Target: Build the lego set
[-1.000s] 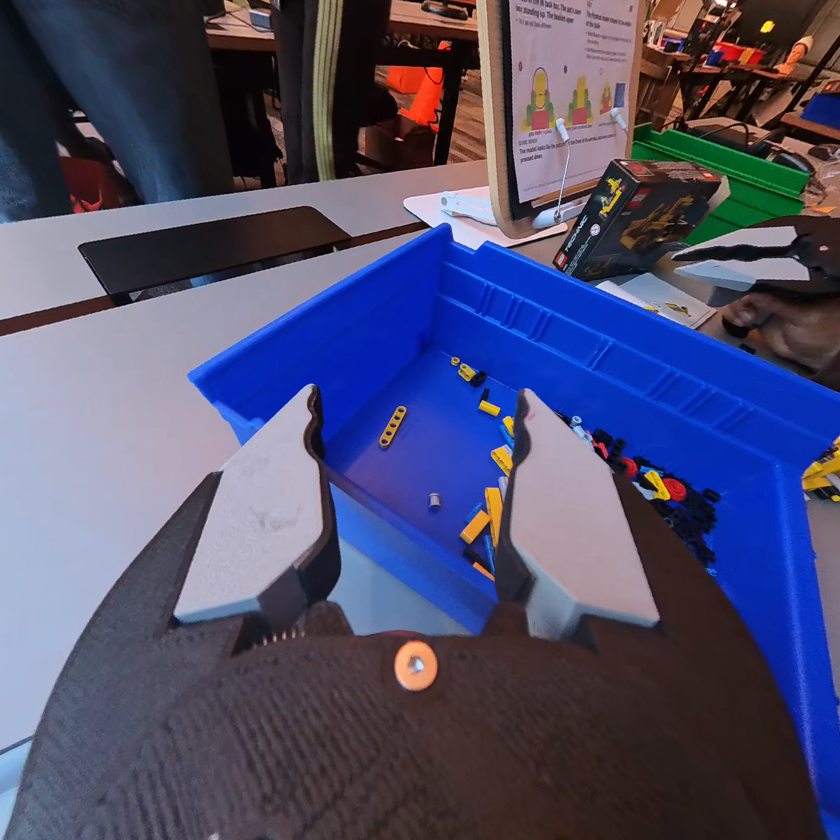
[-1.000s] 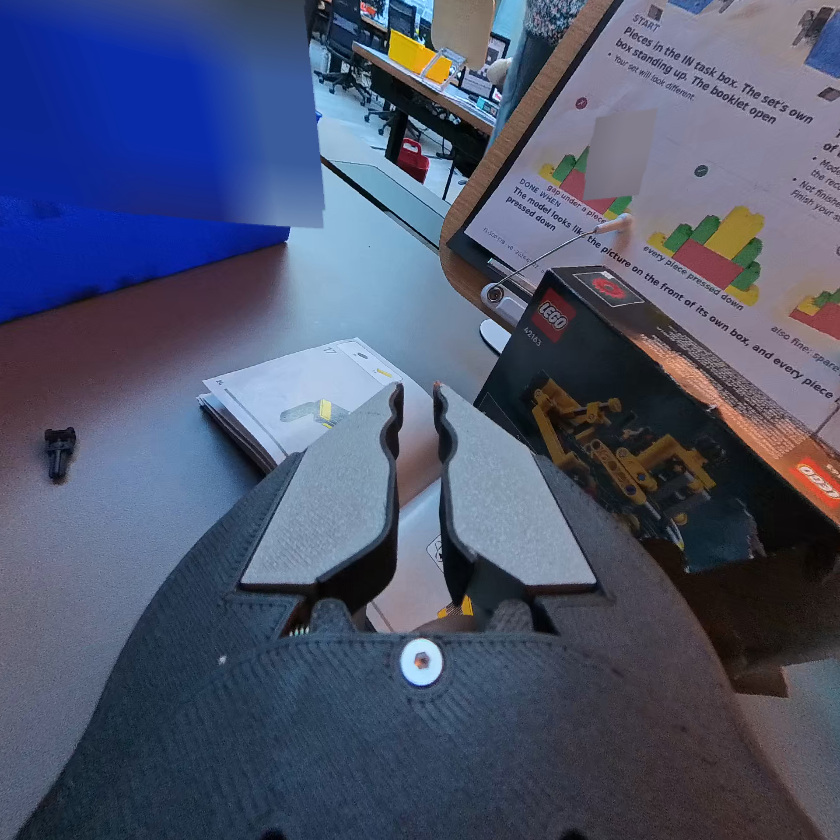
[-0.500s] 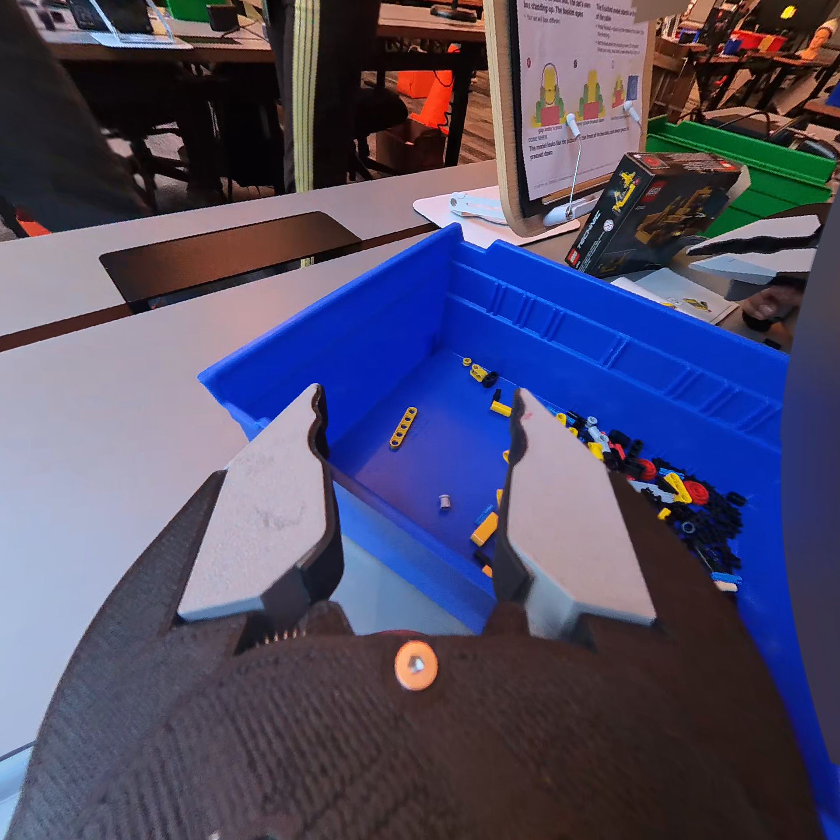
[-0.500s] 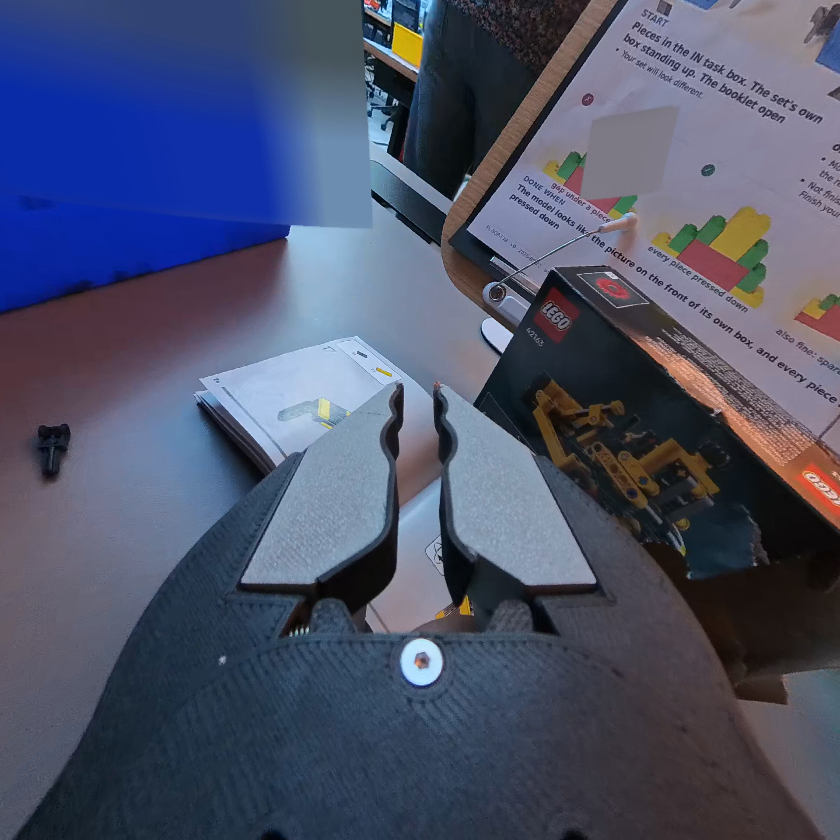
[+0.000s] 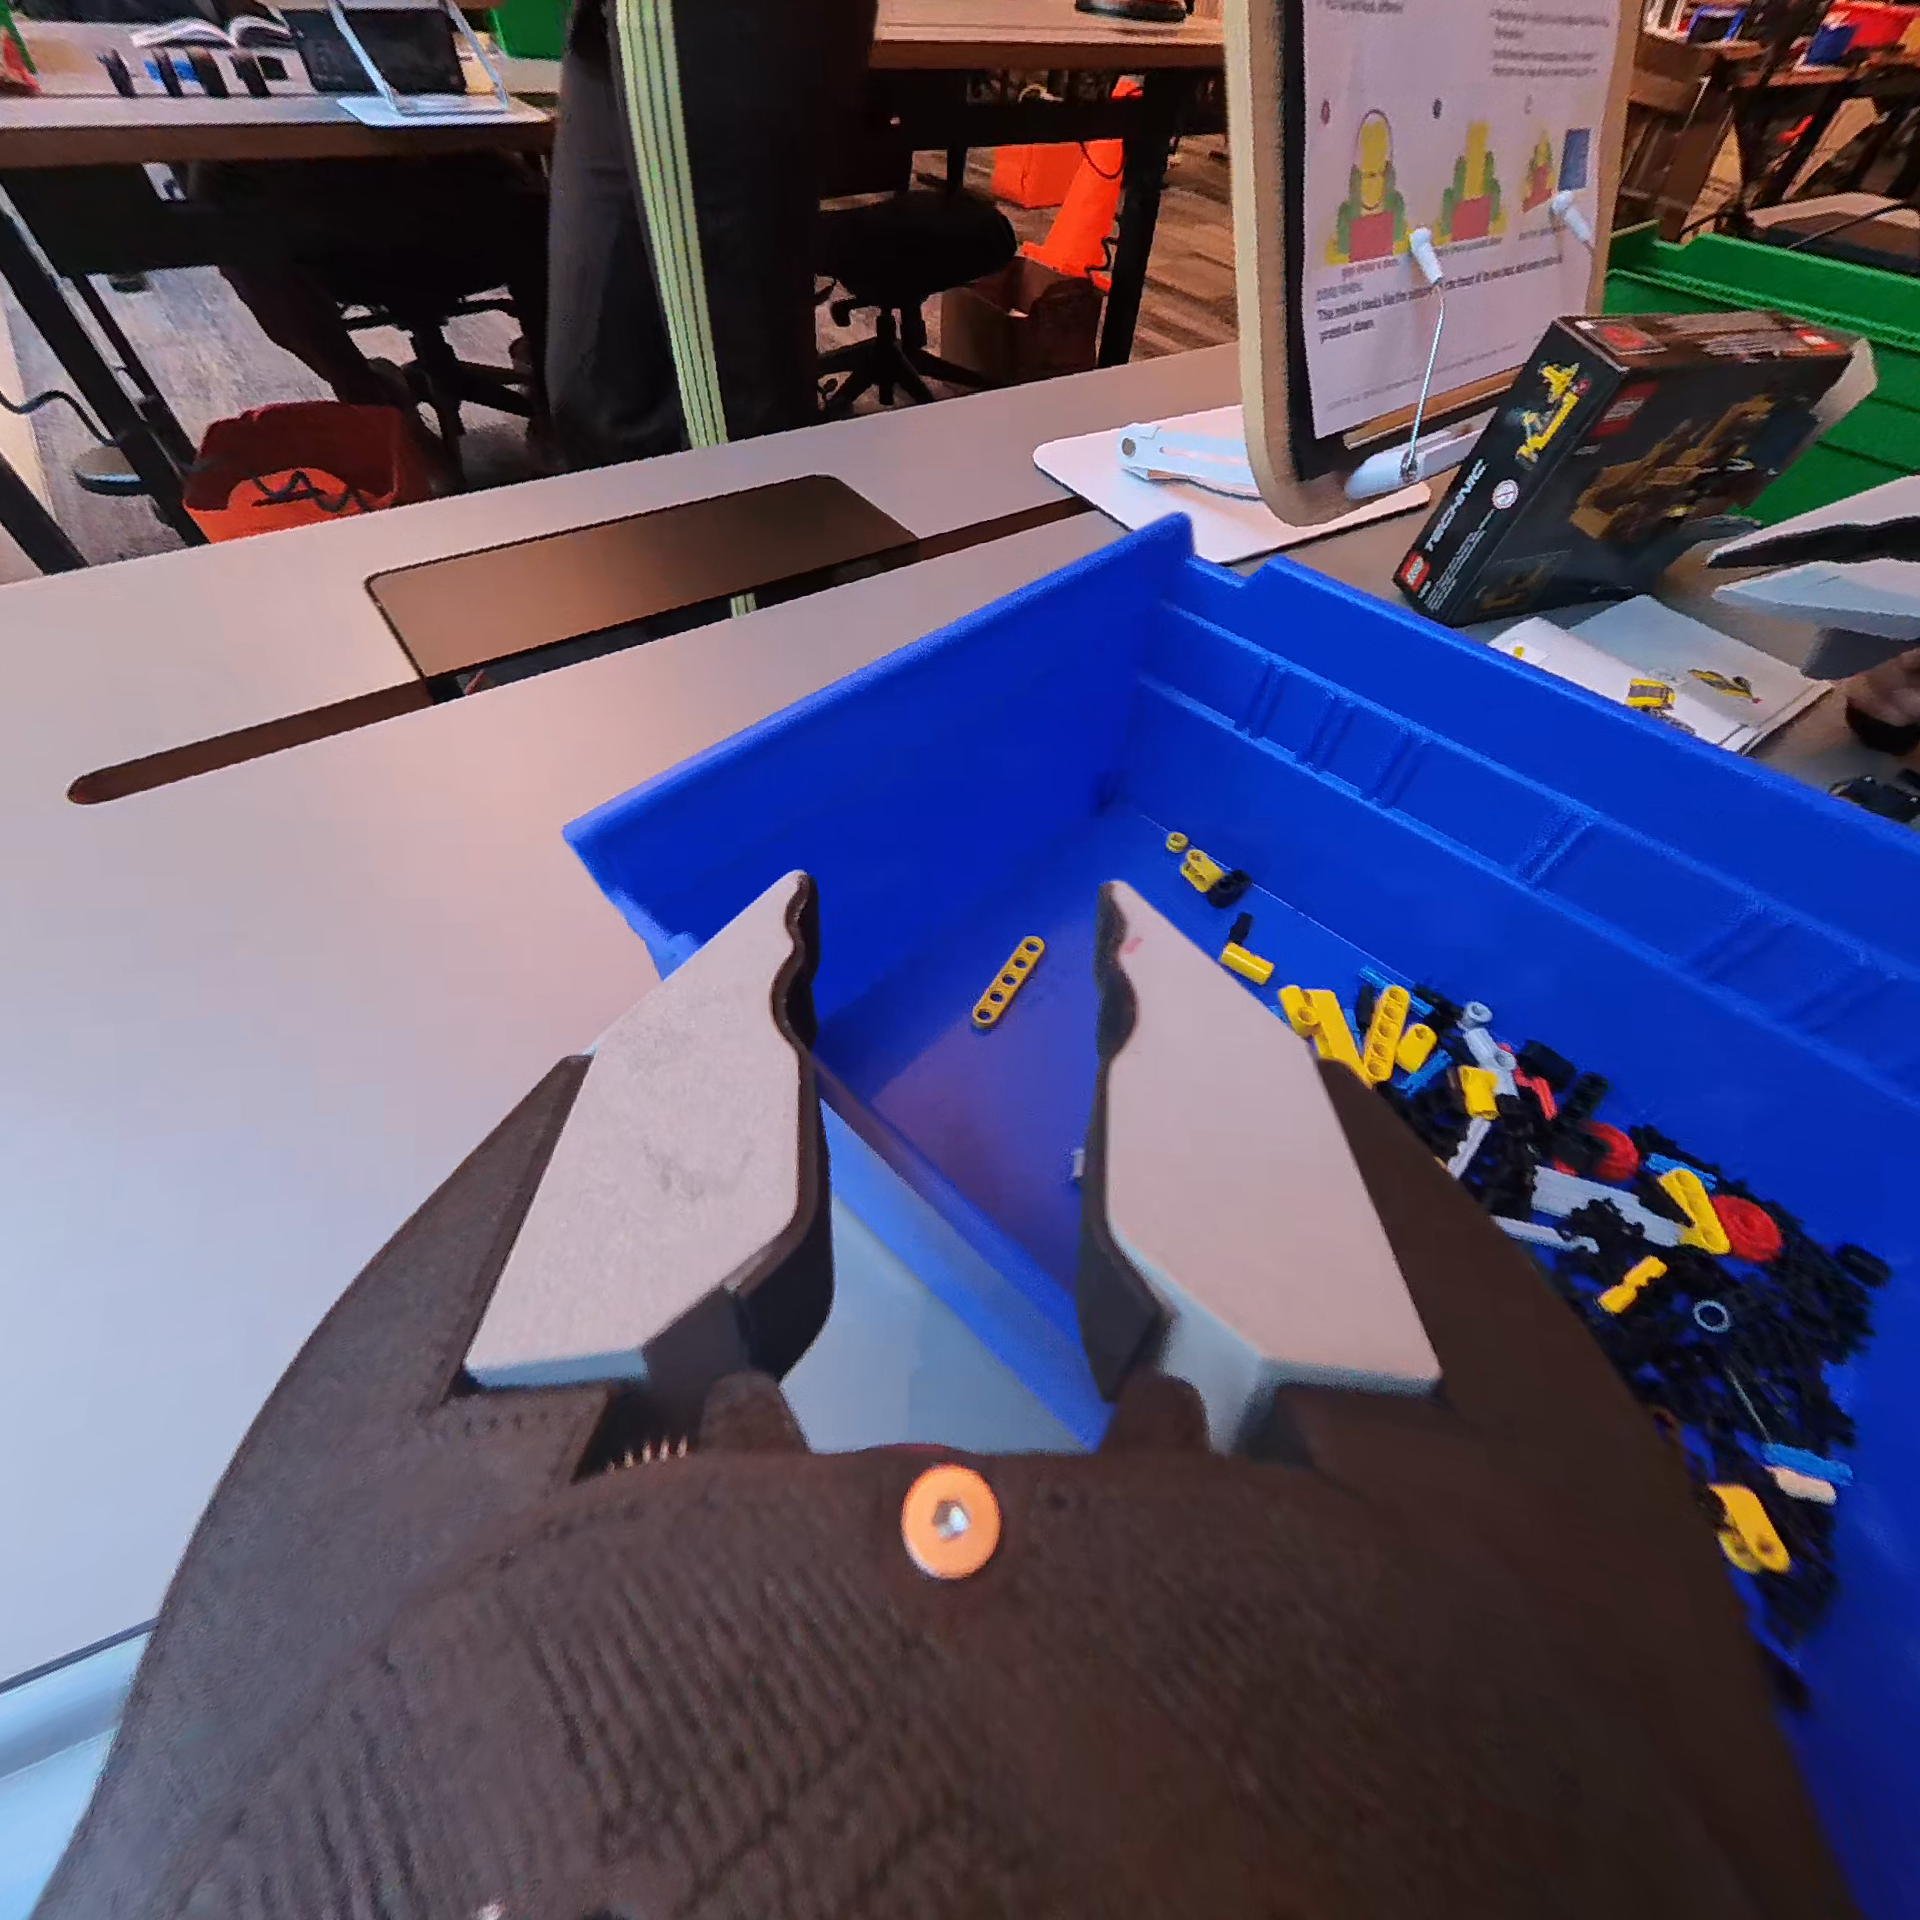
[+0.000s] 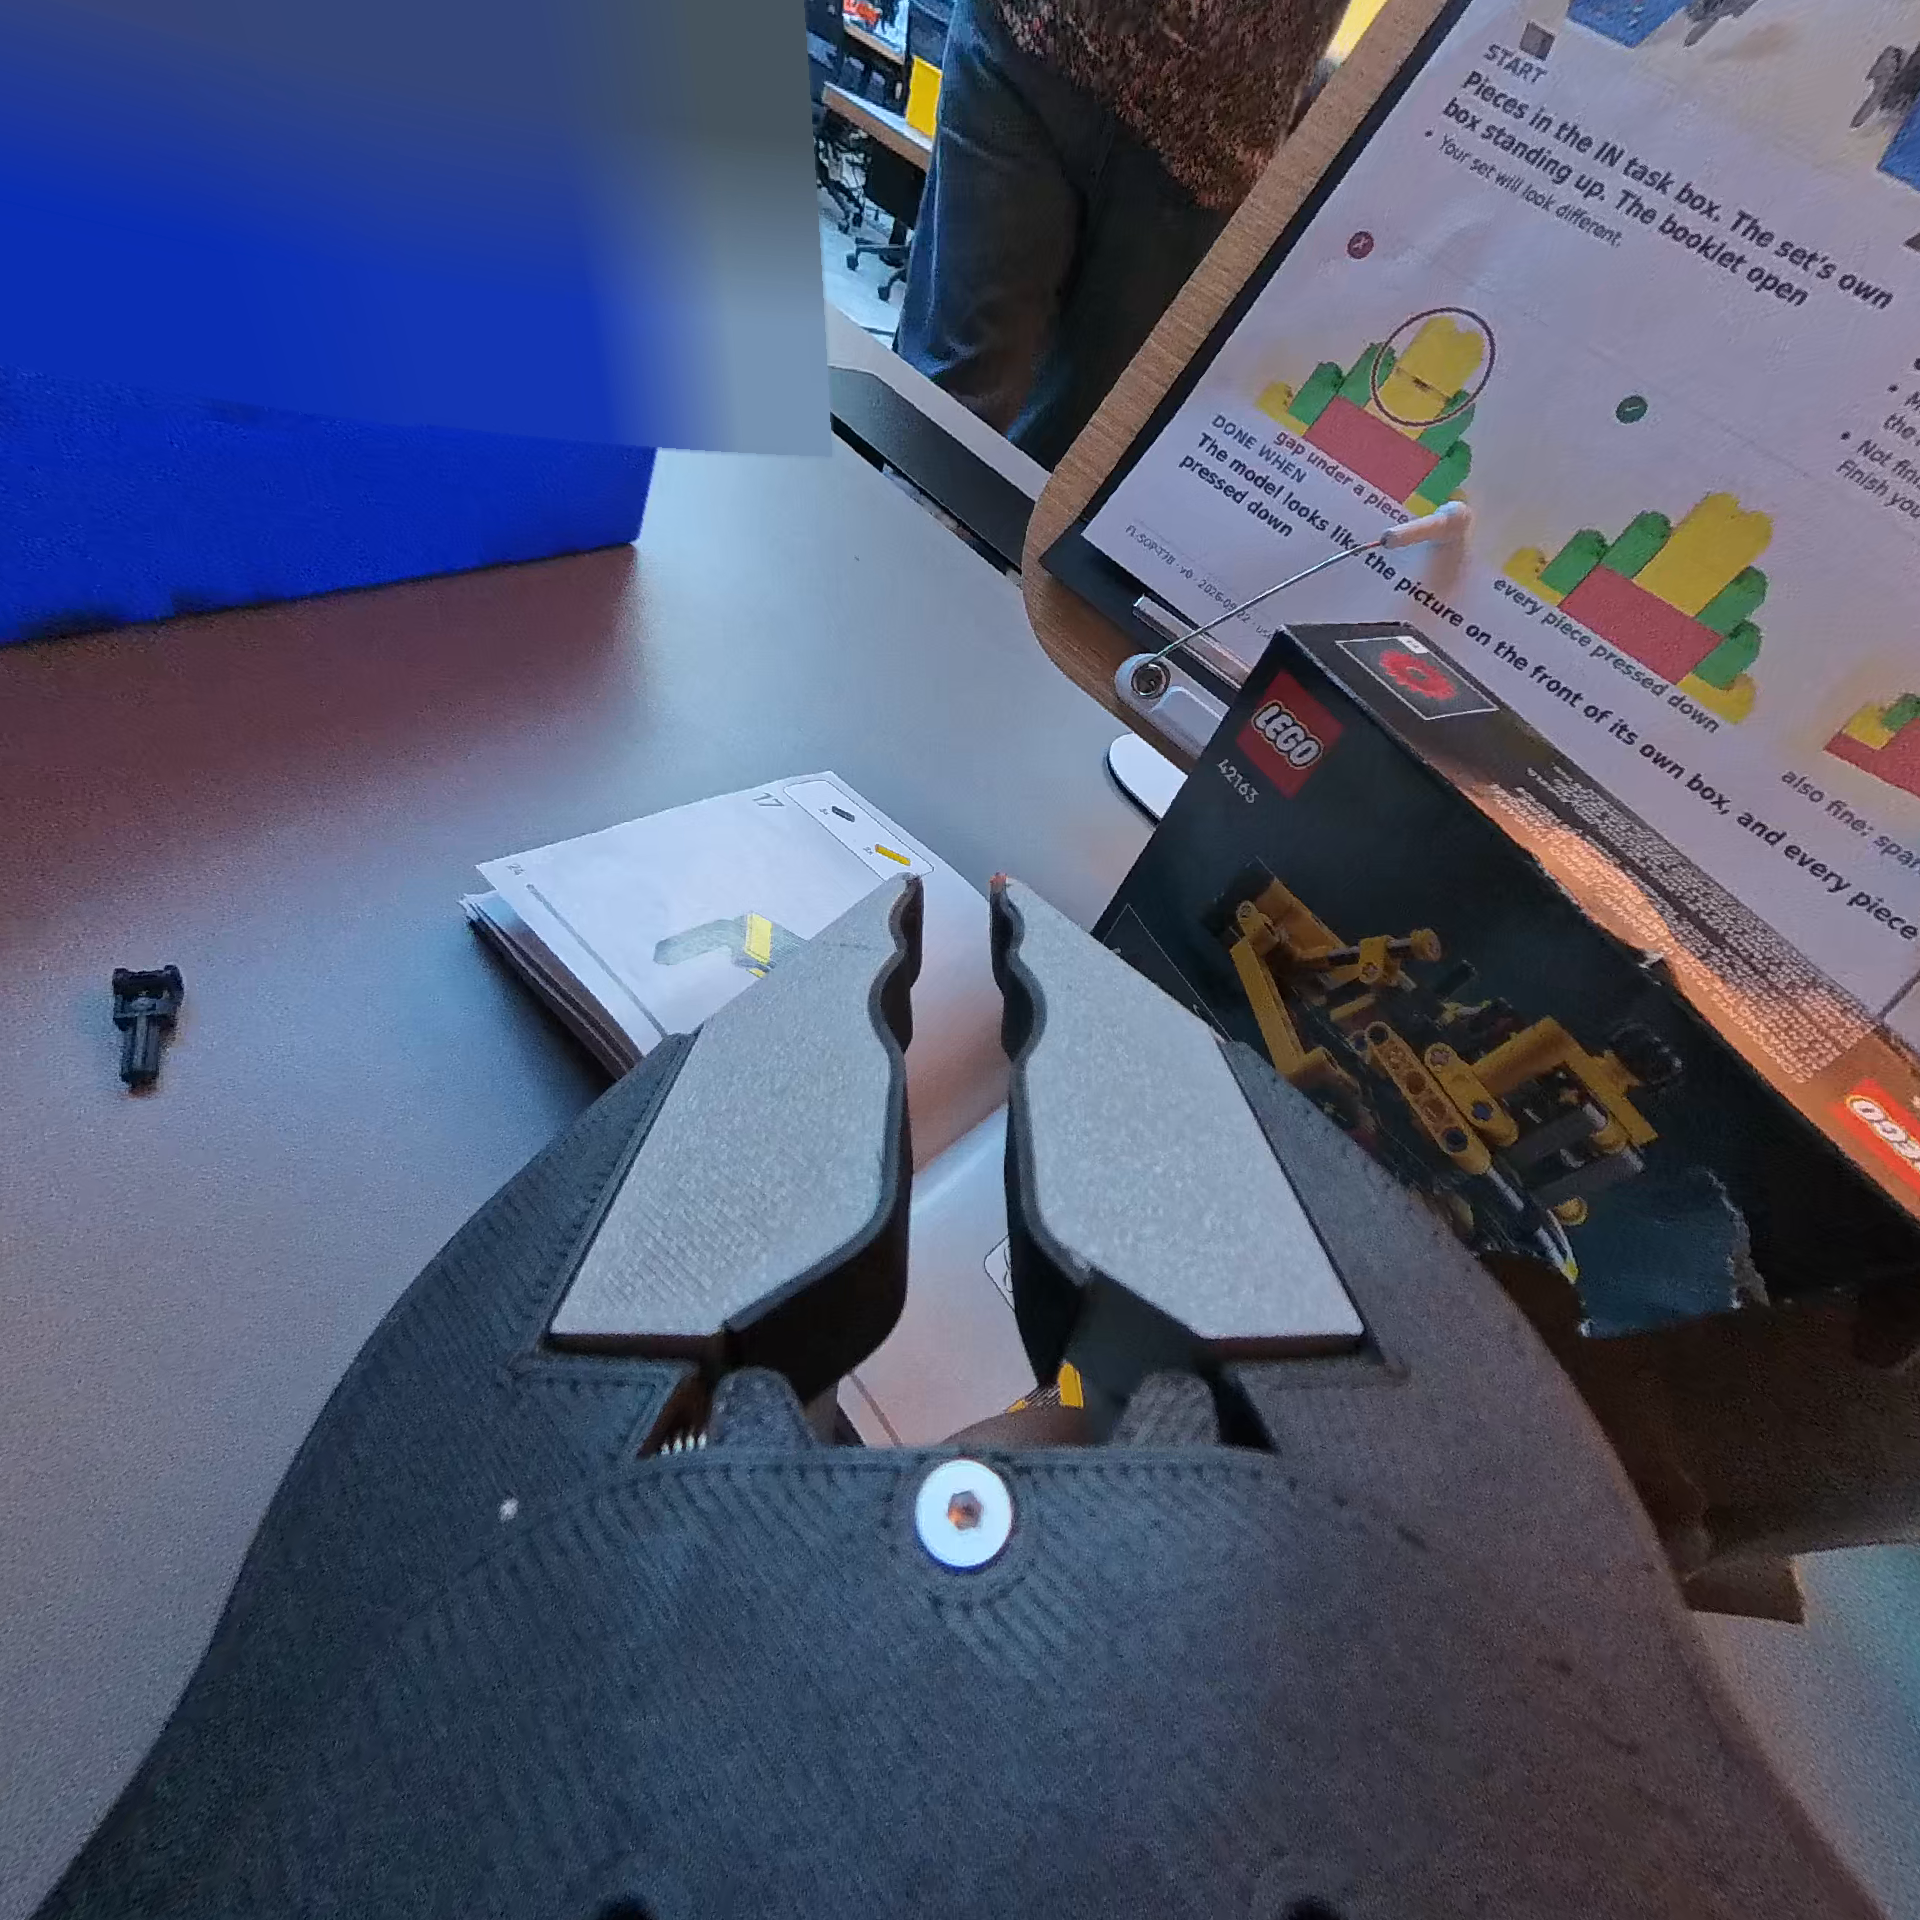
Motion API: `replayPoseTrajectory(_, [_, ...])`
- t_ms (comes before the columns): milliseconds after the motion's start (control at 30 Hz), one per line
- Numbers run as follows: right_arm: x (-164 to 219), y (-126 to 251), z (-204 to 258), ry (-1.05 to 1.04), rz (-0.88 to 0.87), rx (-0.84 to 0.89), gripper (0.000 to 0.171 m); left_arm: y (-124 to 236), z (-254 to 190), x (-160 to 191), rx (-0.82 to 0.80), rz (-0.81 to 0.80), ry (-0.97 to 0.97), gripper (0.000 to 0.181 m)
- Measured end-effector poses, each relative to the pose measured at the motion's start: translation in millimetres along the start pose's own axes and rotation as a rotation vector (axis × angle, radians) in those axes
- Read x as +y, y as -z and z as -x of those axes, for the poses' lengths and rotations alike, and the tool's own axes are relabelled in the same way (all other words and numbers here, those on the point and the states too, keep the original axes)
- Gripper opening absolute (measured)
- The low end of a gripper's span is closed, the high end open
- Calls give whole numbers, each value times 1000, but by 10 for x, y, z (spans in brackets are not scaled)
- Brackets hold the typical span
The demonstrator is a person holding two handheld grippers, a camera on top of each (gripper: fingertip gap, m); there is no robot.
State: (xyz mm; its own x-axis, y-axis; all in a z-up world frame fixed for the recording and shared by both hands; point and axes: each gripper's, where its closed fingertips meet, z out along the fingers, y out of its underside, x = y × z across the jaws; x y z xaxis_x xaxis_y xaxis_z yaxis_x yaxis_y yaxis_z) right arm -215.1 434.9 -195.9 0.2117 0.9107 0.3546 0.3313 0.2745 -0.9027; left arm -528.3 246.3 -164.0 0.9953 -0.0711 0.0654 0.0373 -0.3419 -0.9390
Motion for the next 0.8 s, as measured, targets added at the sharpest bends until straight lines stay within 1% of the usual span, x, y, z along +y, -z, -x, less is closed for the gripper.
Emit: replayPoseTrajectory(800, [10,1,-8,6,6,9,9,13,0,8,-44,30,-44,45])
